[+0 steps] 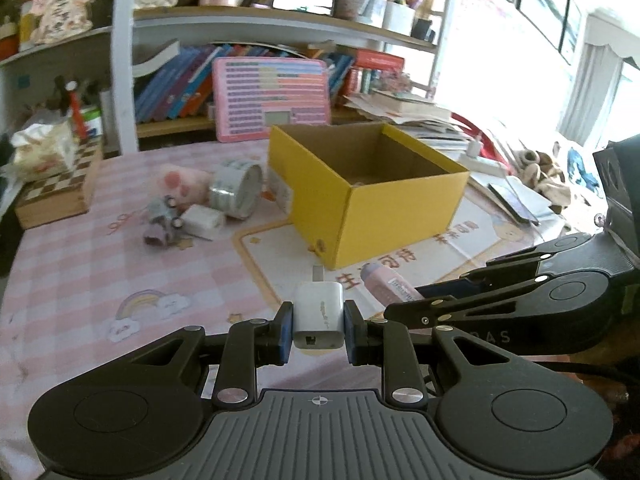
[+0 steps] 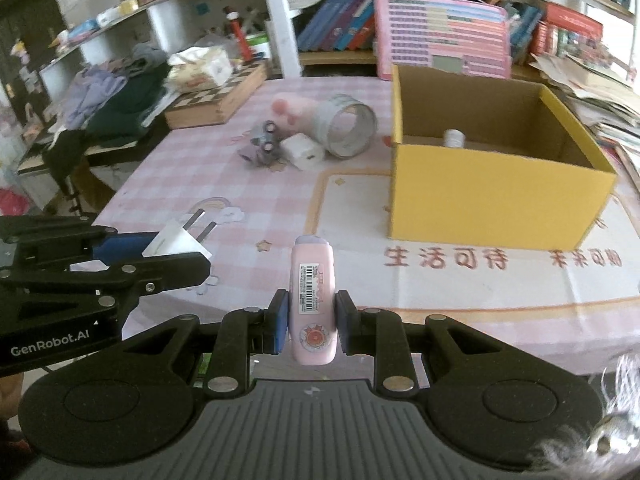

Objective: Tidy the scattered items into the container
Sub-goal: 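Lift the charger and pink stick and carry them toward the yellow box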

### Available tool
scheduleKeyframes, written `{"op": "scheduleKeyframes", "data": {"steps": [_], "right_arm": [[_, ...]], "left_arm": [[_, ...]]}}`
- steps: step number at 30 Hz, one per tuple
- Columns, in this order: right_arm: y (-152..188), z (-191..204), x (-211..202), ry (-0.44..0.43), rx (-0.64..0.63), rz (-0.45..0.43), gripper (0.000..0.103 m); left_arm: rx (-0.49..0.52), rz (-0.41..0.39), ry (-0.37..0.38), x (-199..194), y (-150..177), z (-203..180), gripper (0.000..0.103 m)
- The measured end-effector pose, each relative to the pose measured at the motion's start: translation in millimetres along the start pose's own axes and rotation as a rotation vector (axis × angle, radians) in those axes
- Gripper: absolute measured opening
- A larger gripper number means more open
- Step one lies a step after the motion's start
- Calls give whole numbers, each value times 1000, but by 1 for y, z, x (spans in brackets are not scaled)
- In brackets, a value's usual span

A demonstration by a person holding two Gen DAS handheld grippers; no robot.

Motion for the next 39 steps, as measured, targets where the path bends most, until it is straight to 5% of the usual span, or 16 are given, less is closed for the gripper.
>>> {"op": "scheduleKeyframes", "data": {"steps": [21, 39], "right_arm": [[-4, -71, -19, 74, 112, -25, 23], [-77, -139, -20, 83, -13, -177, 23]], "left_arm": [[88, 2, 75, 39, -33, -44, 24], [152, -88, 9, 88, -106, -77, 24]]}}
Point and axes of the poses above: each gripper's, at about its wrist camera, not at the fingertips, and x roughly the way its jaws point, z to its left, y to its underside, the point moved 1 cm from there along x, roughly the way its jaws point, and after that the axes turned 2 degrees about -y, right-handed, at the moved point
